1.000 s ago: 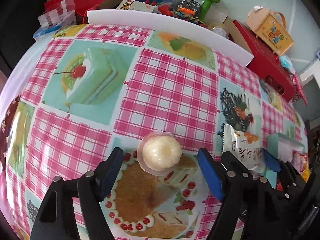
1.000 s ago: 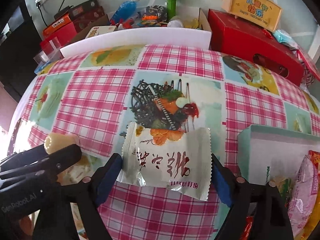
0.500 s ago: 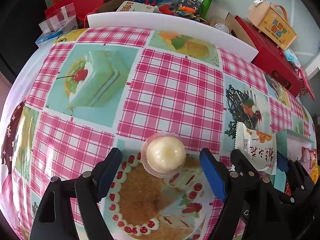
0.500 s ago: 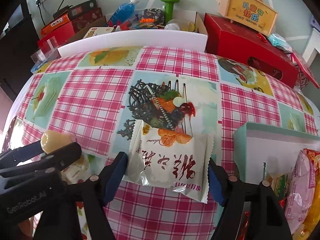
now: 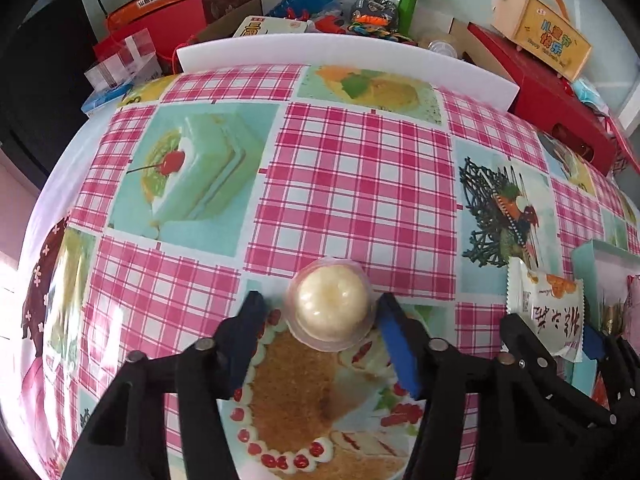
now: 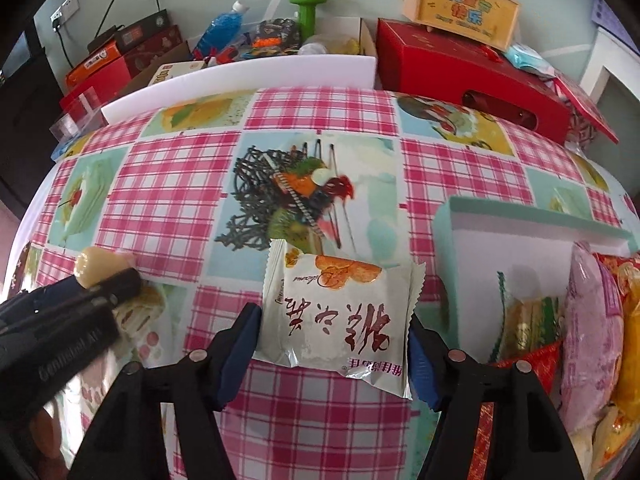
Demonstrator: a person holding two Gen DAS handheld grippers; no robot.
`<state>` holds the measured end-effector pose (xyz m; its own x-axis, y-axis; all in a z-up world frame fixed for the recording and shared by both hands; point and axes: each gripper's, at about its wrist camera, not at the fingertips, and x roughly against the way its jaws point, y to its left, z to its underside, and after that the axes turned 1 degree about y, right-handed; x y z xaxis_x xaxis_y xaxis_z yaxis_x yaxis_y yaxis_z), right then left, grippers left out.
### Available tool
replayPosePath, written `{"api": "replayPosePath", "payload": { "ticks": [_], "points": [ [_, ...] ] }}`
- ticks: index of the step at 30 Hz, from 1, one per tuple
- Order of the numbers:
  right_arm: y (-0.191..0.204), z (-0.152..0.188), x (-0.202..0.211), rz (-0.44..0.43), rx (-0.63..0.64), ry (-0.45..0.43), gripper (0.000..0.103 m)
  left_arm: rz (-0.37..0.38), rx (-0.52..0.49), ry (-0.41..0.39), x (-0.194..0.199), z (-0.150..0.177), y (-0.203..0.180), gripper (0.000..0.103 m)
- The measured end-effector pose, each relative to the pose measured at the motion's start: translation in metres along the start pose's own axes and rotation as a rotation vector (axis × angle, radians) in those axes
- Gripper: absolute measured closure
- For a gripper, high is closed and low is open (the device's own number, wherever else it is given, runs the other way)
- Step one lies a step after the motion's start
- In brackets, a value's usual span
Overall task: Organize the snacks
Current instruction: 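Carry both items into the white tray and open both grippers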
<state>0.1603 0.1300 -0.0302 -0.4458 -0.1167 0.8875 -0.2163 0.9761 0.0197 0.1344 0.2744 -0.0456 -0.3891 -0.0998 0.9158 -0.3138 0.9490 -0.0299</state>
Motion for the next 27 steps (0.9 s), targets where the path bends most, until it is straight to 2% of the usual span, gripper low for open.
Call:
{"api": "replayPosePath", "payload": {
  "ticks": [5, 11, 15, 20, 27],
  "points": [
    [-0.002, 0.006, 0.003, -0.003, -0.008, -0.004, 0.033, 0.018, 0.018, -0.02, 0.006, -0.001, 0.009, 0.06],
    [-0.005, 0.015, 0.009, -0.023, -0.037, -0.02, 0.037, 0.046, 0.05, -0.023, 0.009, 0.001, 0.019, 0.06],
    [-0.01, 0.016, 0.013, -0.032, -0.051, -0.028, 0.045, 0.043, 0.066, -0.02, 0.011, 0.002, 0.022, 0.06],
    [-0.016, 0.019, 0.018, -0.051, -0.054, -0.028, 0.046, 0.042, 0.08, -0.019, 0.016, 0.005, 0.025, 0.06],
    [-0.024, 0.027, 0.04, -0.085, -0.072, -0.061, 0.046, 0.052, 0.077, -0.071, 0.045, 0.011, 0.023, 0.06]
  ]
}}
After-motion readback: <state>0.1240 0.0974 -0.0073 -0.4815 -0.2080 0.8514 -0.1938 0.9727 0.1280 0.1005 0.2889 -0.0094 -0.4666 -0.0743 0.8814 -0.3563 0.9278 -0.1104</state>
